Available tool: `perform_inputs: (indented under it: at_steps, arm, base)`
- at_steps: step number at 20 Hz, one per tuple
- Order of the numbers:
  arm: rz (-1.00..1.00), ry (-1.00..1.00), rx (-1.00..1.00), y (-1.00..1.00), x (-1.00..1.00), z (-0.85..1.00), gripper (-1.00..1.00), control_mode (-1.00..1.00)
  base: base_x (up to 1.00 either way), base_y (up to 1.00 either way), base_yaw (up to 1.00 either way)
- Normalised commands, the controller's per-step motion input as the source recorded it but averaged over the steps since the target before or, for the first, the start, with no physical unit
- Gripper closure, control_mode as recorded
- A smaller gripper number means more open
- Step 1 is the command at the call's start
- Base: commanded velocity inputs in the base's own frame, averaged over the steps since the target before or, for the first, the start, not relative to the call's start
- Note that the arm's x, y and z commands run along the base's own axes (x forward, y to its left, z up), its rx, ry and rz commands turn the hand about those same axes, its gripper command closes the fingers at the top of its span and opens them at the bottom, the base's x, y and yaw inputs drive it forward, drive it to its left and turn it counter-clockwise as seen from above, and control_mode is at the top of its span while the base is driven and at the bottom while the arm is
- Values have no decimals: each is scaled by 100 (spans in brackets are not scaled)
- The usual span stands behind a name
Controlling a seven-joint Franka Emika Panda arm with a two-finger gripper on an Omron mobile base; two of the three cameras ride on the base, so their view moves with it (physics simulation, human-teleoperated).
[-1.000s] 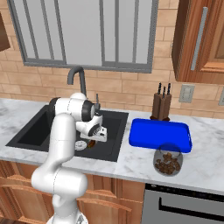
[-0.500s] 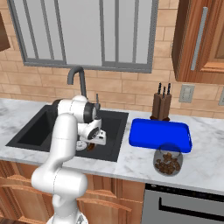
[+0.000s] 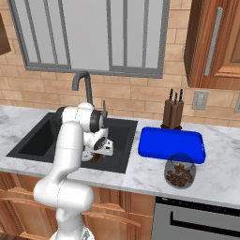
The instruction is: Pick up all produce items and place them in the sink. Turn on the sink faucet to wash them. Then turn the sink off and put them in the tray.
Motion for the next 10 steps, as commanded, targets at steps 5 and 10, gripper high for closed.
perform_inputs:
  at_steps: [5,10]
  arm:
    - [0,0,0,-3,-1,51,-100,-100]
    - [0,-1,0,-10,-11,61,-100,-100]
  base:
    - [0,0,0]
    - [0,0,0]
